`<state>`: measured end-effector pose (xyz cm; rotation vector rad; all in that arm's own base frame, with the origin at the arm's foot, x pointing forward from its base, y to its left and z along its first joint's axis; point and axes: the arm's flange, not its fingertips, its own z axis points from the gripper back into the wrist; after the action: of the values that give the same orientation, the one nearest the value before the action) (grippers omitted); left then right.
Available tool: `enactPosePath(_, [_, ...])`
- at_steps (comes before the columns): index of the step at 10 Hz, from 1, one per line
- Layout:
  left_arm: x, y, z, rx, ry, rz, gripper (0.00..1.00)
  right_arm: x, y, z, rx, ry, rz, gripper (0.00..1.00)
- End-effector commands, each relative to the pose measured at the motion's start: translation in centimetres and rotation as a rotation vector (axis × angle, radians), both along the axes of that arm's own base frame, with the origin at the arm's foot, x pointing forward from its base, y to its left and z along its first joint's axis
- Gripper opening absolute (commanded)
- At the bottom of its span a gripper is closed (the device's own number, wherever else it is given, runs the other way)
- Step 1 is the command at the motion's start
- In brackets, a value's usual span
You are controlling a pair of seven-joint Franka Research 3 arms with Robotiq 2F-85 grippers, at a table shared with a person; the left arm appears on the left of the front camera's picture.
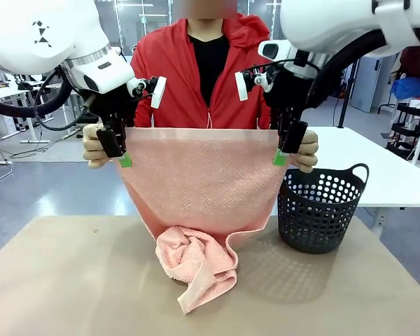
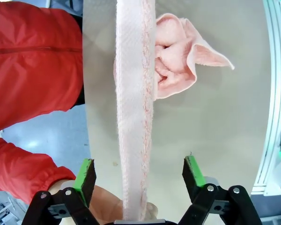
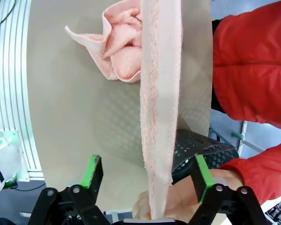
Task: Fold the towel.
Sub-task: Grab the top end of the 100 cm Hotel Towel extended by the human.
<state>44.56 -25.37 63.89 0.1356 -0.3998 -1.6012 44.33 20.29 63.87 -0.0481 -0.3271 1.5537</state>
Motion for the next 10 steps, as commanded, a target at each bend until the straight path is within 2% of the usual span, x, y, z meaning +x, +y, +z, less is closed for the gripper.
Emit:
enactPosePath(1, [0.21, -0.19, 0.61, 0.012, -0.026, 0.041, 0.34, 0.20, 0.18, -0.45, -0.023, -0.034, -0.050, 0.41])
enactPosePath(2, [0.27, -0.12, 0.61, 0.002, -0.023, 0.045, 0.00, 0.28, 0.18, -0.47, -0.032, -0.038, -0.052, 0.26])
enactPosePath(3, [0.30, -0.18, 0.54, 0.002, -0.021, 0.045, 0.00, 0.35, 0.24, -0.50, -0.037, -0.043, -0.055, 0.00])
enactPosePath(4, [0.22, -0.16, 0.62, 0.004, -0.020, 0.047, 0.00, 0.35, 0.30, -0.50, -0.037, -0.046, -0.057, 0.00])
enactPosePath(5, [0.14, -0.10, 0.71, 0.003, -0.021, 0.048, 0.14, 0.36, 0.33, -0.51, -0.040, -0.047, -0.058, 0.00])
enactPosePath(6, [0.07, -0.08, 0.77, 0.002, -0.023, 0.049, 0.04, 0.35, 0.29, -0.52, -0.040, -0.047, -0.059, 0.02])
enactPosePath(7, [0.04, -0.05, 0.81, 0.001, -0.021, 0.049, 0.00, 0.31, 0.29, -0.51, -0.040, -0.049, -0.059, 0.00])
enactPosePath(10, [-0.17, 0.14, 0.93, -0.013, -0.018, 0.050, 0.00, 0.40, 0.30, -0.44, -0.041, -0.052, -0.058, 0.00])
